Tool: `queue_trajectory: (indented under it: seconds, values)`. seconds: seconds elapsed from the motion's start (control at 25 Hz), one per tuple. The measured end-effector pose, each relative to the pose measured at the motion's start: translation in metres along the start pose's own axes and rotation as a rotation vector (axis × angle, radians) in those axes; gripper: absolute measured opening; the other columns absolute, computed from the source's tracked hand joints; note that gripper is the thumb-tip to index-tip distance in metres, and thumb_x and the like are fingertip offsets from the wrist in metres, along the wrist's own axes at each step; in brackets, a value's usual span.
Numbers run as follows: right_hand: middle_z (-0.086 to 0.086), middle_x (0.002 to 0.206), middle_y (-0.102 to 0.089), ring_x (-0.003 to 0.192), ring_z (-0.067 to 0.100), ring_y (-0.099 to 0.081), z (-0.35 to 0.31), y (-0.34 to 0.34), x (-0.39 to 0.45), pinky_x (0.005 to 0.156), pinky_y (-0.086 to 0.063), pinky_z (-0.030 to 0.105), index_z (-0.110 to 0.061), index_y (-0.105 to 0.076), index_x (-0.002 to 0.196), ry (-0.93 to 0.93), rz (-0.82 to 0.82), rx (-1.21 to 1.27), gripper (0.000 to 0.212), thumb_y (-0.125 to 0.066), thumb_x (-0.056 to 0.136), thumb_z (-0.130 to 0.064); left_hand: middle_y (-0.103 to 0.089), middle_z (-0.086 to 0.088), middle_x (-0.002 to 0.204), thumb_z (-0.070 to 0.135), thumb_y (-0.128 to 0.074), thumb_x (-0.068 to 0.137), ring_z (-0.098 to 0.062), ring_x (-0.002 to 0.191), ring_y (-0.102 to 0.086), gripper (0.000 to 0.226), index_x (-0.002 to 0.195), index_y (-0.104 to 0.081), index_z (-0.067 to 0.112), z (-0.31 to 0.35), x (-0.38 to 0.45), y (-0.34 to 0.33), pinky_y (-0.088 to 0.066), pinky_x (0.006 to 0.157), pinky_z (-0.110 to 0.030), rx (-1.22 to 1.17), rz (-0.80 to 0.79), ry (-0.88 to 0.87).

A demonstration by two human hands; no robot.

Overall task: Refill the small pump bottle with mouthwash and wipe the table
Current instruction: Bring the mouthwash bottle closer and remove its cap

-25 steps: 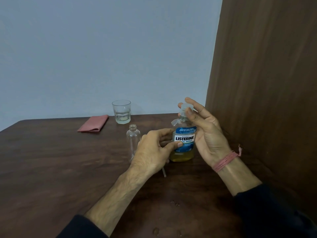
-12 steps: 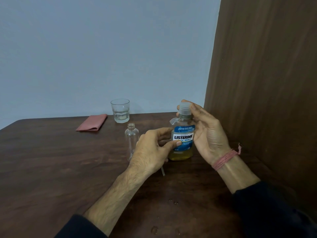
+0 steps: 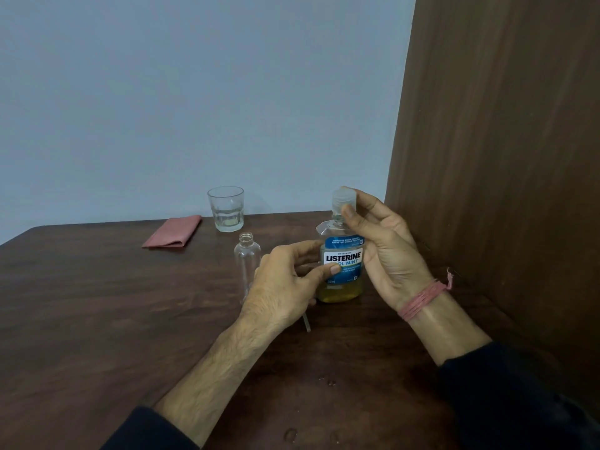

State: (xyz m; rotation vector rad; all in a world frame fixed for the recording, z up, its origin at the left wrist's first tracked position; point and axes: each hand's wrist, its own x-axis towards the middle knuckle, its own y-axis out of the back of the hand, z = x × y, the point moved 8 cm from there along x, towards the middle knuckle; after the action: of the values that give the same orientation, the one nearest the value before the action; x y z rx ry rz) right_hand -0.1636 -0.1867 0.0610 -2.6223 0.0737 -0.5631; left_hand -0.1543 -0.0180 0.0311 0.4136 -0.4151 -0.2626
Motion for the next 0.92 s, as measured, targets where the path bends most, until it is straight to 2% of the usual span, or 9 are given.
queue_trajectory:
  seconds: [0.28,0.36,0.44,0.52,0.6,0.68,0.76,0.84,0.92]
  values:
    - [0.006,0.128,-0.077,0.11,0.016,-0.076,-0.014,-0.003,-0.001,0.082,-0.064,0.035,-0.012,-0.074,0.133,0.046,-0.002,0.063,0.031,-0.065,0.103,-0.015,-0.078,0.011,0.147,0.034,-0.083,0.104,-0.004,0.122,-0.078,0.053,0.156,-0.07,0.032,0.003,-0.001,-0.001,-0.07,0.068,-0.025,0.019,-0.006,0.0]
    - [0.005,0.134,-0.075,0.111,0.014,-0.074,-0.021,-0.003,0.0,0.084,-0.063,0.035,-0.018,-0.078,0.125,0.07,0.008,0.073,0.026,-0.061,0.107,-0.016,-0.078,0.011,0.147,0.034,-0.083,0.104,-0.003,0.124,-0.077,0.053,0.156,-0.07,0.032,0.002,0.0,-0.002,-0.071,0.069,-0.025,0.015,-0.016,0.005]
    - [0.002,0.133,-0.075,0.115,0.015,-0.07,-0.03,0.003,0.001,0.09,-0.061,0.035,-0.024,-0.082,0.116,0.097,0.05,0.095,0.023,-0.061,0.107,-0.019,-0.078,0.011,0.147,0.035,-0.083,0.104,-0.002,0.127,-0.075,0.054,0.156,-0.069,0.032,0.002,0.001,-0.002,-0.067,0.07,-0.018,0.033,-0.014,0.001]
    - [0.003,0.126,-0.076,0.118,0.018,-0.071,-0.035,0.014,0.002,0.098,-0.06,0.035,-0.023,-0.081,0.113,0.116,0.122,0.203,0.018,-0.067,0.104,-0.02,-0.08,0.013,0.144,0.039,-0.084,0.103,0.001,0.128,-0.074,0.054,0.155,-0.07,0.034,0.002,0.002,0.002,-0.064,0.083,-0.013,0.088,0.027,-0.017]
    - [0.006,0.121,-0.078,0.115,0.019,-0.074,-0.035,0.03,0.002,0.1,-0.06,0.036,-0.016,-0.078,0.118,0.125,0.204,0.251,0.019,-0.072,0.101,-0.017,-0.082,0.017,0.139,0.041,-0.084,0.103,0.004,0.125,-0.075,0.052,0.153,-0.072,0.036,0.001,0.002,0.005,-0.065,0.101,-0.024,0.124,0.076,-0.025]
    - [0.007,0.123,-0.078,0.112,0.019,-0.076,-0.03,0.047,-0.002,0.093,-0.063,0.033,-0.014,-0.077,0.123,0.092,0.308,0.002,0.029,-0.079,0.095,-0.011,-0.083,0.019,0.136,0.04,-0.084,0.104,0.005,0.124,-0.076,0.051,0.153,-0.073,0.036,0.0,0.001,0.007,-0.064,0.109,-0.032,0.151,0.095,-0.022]
    - [0.004,0.122,-0.075,0.11,0.019,-0.075,-0.024,0.06,-0.008,0.085,-0.065,0.031,-0.02,-0.076,0.125,0.032,0.389,-0.536,0.038,-0.084,0.09,-0.01,-0.083,0.019,0.136,0.036,-0.084,0.105,0.005,0.123,-0.076,0.05,0.154,-0.072,0.034,0.001,0.001,0.007,-0.062,0.11,-0.03,0.203,0.113,-0.042]
    - [-0.004,0.113,-0.073,0.101,0.014,-0.073,-0.015,0.062,-0.009,0.085,-0.065,0.032,-0.025,-0.075,0.121,-0.012,0.349,-1.007,0.037,-0.085,0.088,-0.01,-0.083,0.018,0.134,0.029,-0.083,0.105,0.004,0.12,-0.077,0.05,0.154,-0.071,0.033,0.004,0.001,0.008,-0.061,0.11,-0.028,0.256,0.138,-0.064]
    - [-0.009,0.106,-0.075,0.095,0.009,-0.073,-0.001,0.061,-0.009,0.09,-0.065,0.034,-0.025,-0.078,0.111,-0.073,0.268,-1.199,0.029,-0.085,0.087,-0.01,-0.083,0.017,0.135,0.024,-0.083,0.105,0.001,0.122,-0.077,0.053,0.156,-0.069,0.032,0.003,0.0,0.008,-0.062,0.113,-0.034,0.269,0.144,-0.063]
